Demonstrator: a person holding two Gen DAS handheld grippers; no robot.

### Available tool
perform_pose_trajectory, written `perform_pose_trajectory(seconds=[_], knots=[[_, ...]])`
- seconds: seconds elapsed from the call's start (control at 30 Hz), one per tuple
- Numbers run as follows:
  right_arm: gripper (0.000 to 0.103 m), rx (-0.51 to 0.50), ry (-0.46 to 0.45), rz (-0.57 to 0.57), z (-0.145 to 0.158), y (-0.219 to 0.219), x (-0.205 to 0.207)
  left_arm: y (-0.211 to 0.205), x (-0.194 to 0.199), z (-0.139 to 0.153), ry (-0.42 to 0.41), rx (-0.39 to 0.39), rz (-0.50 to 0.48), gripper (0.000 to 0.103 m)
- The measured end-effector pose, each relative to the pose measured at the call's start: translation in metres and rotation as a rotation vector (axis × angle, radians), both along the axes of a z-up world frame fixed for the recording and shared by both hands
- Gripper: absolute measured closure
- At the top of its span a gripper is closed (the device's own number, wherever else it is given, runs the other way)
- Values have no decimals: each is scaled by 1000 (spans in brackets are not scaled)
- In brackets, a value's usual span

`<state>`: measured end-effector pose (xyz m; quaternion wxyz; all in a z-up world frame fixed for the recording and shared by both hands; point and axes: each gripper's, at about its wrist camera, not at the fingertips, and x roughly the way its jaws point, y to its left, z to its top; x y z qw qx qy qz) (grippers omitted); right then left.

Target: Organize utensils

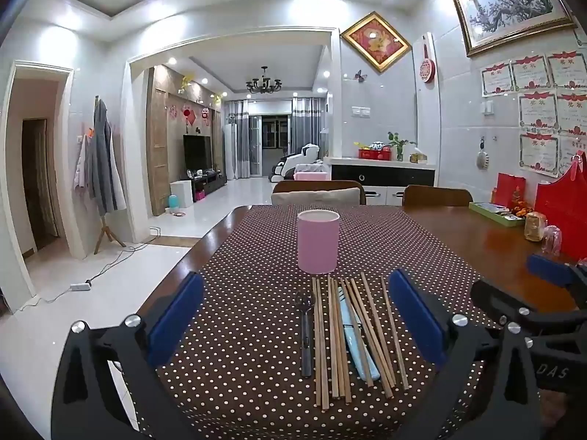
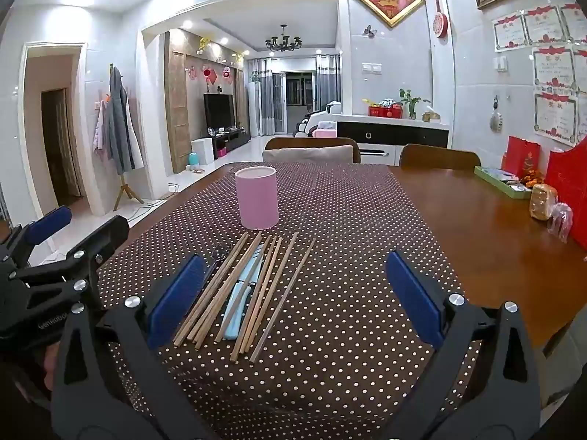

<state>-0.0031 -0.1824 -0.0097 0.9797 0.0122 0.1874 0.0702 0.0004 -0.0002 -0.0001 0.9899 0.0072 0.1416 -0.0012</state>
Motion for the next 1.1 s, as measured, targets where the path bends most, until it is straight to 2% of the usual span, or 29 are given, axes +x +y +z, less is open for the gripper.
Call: perform_pose_trajectory(seconds=[0.3, 1.1], knots=[[6, 37, 35, 18, -7, -4, 3, 1, -2, 0, -7, -4, -1, 4], [6, 40, 66, 29, -8, -5, 8, 4, 2, -6, 10, -22, -4, 4]])
